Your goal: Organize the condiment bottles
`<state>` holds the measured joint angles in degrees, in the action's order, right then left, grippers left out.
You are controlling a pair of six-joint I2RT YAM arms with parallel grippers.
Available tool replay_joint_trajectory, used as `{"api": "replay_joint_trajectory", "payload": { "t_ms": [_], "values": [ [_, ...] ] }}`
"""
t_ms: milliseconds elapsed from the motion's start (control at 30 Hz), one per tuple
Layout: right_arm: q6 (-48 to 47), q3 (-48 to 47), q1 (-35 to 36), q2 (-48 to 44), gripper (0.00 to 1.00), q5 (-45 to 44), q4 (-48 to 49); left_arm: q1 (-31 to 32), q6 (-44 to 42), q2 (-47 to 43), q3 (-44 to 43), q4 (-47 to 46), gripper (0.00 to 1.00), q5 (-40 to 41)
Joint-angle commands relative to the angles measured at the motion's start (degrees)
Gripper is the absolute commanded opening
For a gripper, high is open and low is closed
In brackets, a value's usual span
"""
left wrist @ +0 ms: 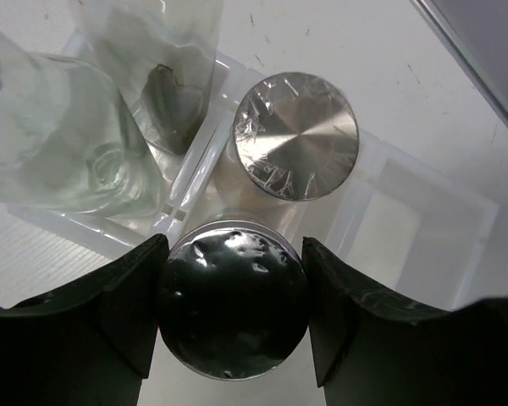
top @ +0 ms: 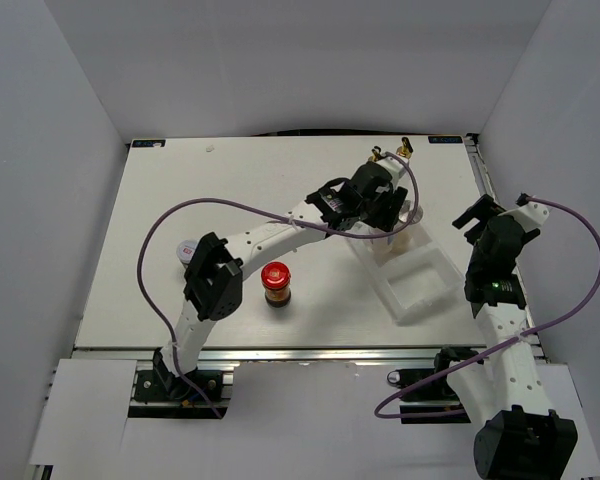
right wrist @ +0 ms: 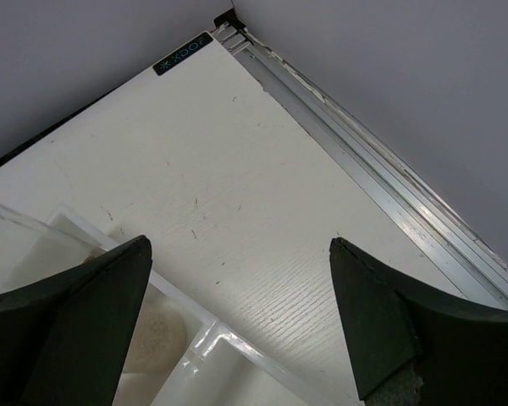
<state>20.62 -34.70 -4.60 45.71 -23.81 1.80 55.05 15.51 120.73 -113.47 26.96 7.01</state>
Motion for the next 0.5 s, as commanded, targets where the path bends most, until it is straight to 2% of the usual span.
{"api": "replay_joint_trajectory", "payload": {
  "t_ms": [0, 100, 133, 200, 233, 333, 367, 400, 467],
  "values": [
    [0.12, 0.60, -0.58, -0.54, 0.89, 0.61, 2.41, 0.32, -0.39, 0.11, -4.39, -1.03, 0.00, -1.38],
    [0.12, 0.60, -0.67, -0.19, 0.89, 1.31, 2.33, 0.32, -0.21, 1.09, -5.01, -0.86, 0.04, -1.21],
    [0.12, 0.60, -0.76, -0.19, 0.89, 1.40, 2.24, 0.32, -0.13, 1.52, -5.09, -0.77, 0.13, -0.25],
    [-0.14, 0.60, -0.76, -0.10, 0.89, 2.80, 2.50, 0.32, -0.04, 1.88, -5.01, -0.68, 0.23, 0.29],
    [-0.06, 0.51, -0.76, -0.10, 0.89, 3.16, 2.59, 0.32, -0.13, 2.49, -5.01, -0.77, 0.33, 0.29],
    [-0.76, 0.51, -0.76, -0.27, 0.89, 4.21, 2.68, 0.32, 0.14, 3.28, -5.01, -0.68, 0.49, -0.41],
    [-1.02, 0.51, -0.76, -0.45, 0.89, 4.30, 2.68, 0.32, 0.31, 3.90, -4.92, -0.59, 0.65, -0.24],
    [-1.11, 0.60, -0.76, -0.71, 0.89, 4.30, 2.68, 0.32, 0.66, 4.16, -5.01, -0.68, 0.72, -0.15],
    [-1.55, 0.51, -0.76, -0.80, 0.89, 4.39, 2.68, 0.32, 0.66, 4.86, -5.01, -0.42, 0.74, -0.15]
  ]
}}
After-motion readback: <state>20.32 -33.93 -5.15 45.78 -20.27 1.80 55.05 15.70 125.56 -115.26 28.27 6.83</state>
